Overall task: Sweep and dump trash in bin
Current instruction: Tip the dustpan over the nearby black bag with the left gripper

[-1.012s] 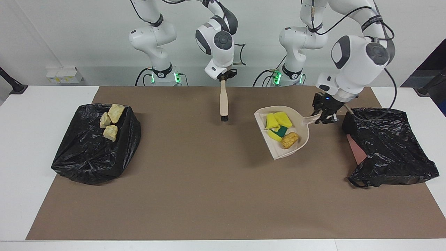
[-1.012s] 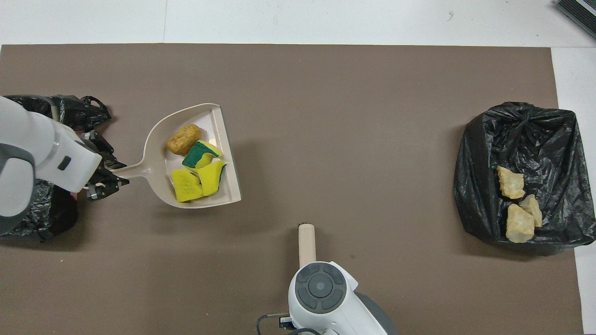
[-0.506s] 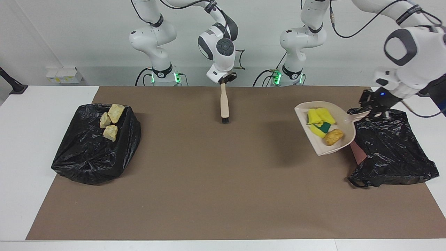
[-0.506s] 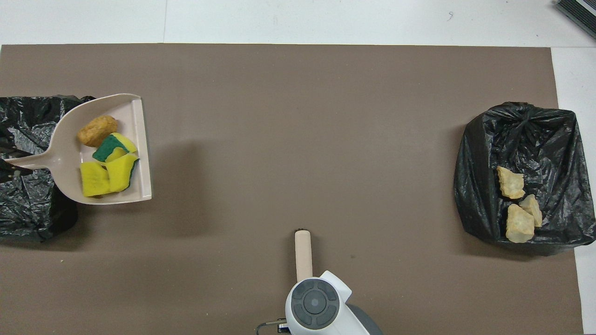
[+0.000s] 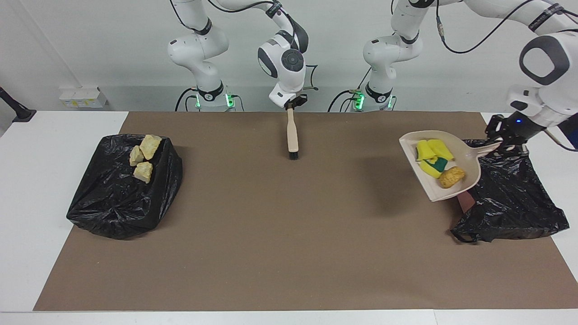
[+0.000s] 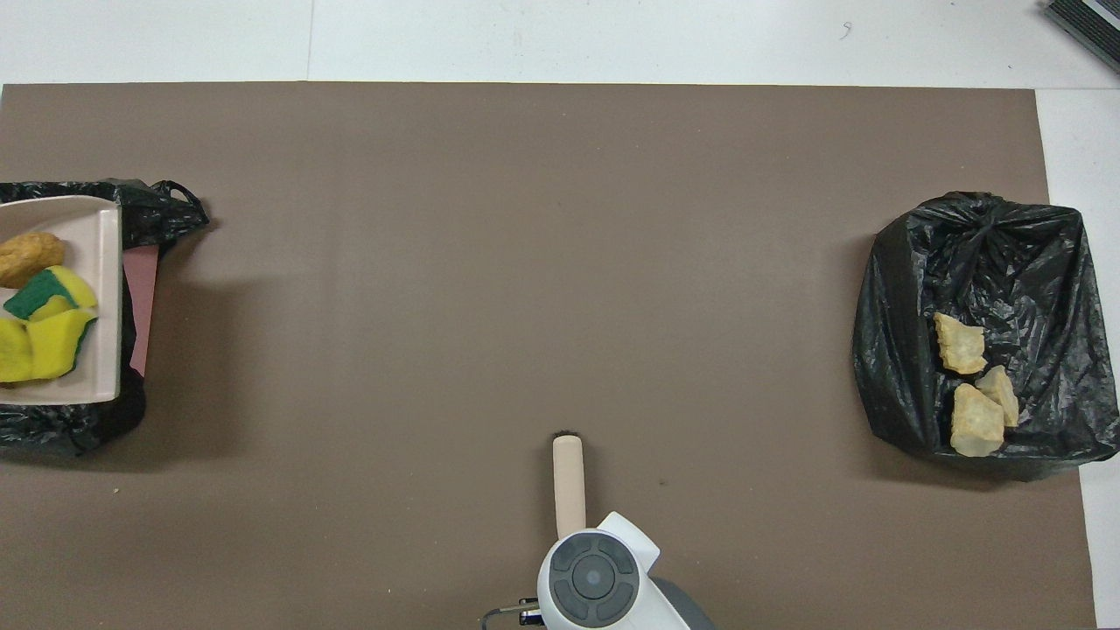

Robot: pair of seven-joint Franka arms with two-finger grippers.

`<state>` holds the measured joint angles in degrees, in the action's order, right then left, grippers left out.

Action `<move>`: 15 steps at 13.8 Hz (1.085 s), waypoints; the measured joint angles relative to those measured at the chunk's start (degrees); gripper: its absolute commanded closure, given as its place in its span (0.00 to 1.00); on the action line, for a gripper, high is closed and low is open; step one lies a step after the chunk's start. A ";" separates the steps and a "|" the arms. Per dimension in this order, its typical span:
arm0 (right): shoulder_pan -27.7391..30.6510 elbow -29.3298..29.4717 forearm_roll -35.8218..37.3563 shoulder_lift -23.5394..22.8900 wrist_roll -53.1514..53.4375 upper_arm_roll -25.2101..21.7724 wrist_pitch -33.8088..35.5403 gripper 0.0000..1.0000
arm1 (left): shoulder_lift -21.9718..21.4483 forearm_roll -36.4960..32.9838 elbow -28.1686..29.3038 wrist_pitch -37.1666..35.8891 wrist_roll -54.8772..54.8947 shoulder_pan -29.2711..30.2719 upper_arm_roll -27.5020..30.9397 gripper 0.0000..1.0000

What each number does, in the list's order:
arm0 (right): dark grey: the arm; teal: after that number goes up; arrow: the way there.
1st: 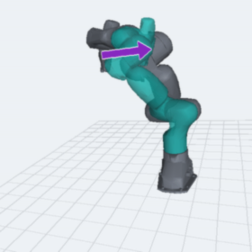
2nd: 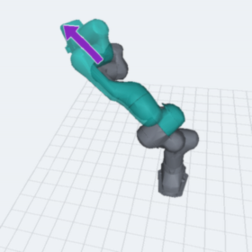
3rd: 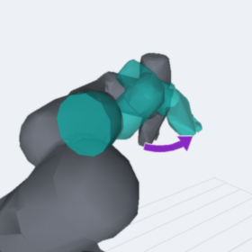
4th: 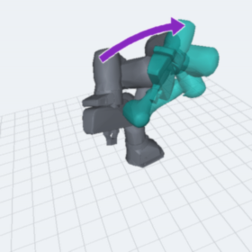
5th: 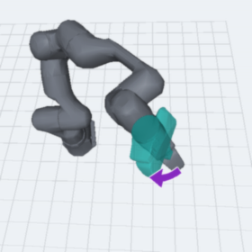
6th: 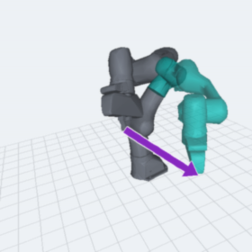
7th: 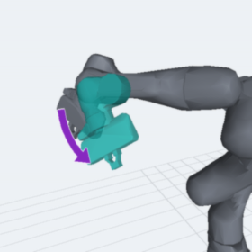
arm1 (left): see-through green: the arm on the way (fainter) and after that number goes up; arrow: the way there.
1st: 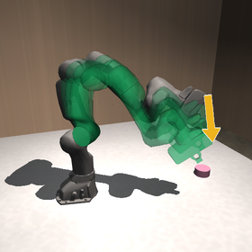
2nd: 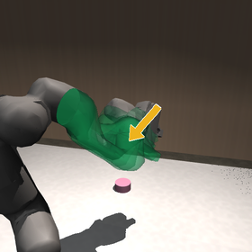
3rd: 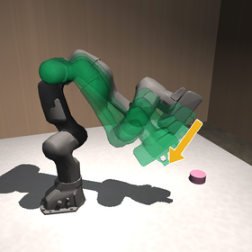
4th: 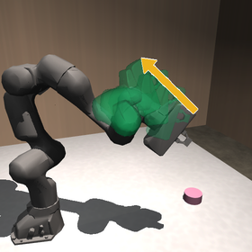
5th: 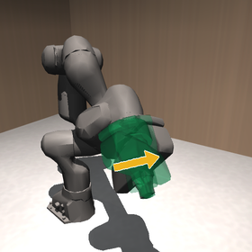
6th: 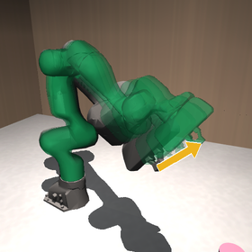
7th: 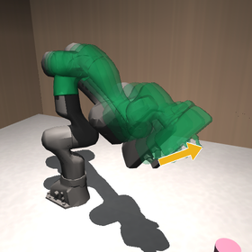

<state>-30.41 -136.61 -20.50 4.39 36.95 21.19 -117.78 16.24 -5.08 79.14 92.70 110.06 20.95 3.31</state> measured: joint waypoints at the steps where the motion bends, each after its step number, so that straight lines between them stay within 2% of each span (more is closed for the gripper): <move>1: 0.16 0.43 0.26 0.00 0.00 -0.18 -0.48 0.00 | 0.36 -2.48 -0.80 1.18 0.33 0.55 -0.03 1.00; 3: 1.97 2.33 1.62 0.09 0.00 -0.45 -0.52 0.00 | 0.57 -7.02 -1.19 4.85 0.34 0.89 -0.06 1.00; 6: 8.59 6.17 3.83 0.74 -0.18 -0.81 -0.53 0.00 | 0.82 -13.85 -1.25 11.41 0.24 1.05 -0.08 1.00; 9: 16.23 10.75 10.45 0.90 -0.81 -1.02 -0.53 0.00 | 1.09 -19.87 -0.40 13.03 -4.26 0.14 -0.51 1.00; 11: 20.64 13.30 15.92 0.77 -4.30 -1.19 -0.52 0.00 | 0.76 -26.11 2.61 14.04 -10.36 -2.37 -0.72 1.00; 14: 25.78 16.73 18.66 0.40 -10.02 -2.80 -0.53 0.00 | -0.06 -33.15 5.40 15.79 -12.90 -3.73 -0.77 1.00; 15: 26.69 17.96 19.21 0.33 -12.13 -4.87 -0.53 0.00 | -0.39 -36.41 5.55 15.85 -12.90 -4.01 -0.75 1.00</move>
<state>-3.72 -118.65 -1.29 4.72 24.82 16.33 -118.31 15.85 -41.49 84.69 108.55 97.16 16.94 2.56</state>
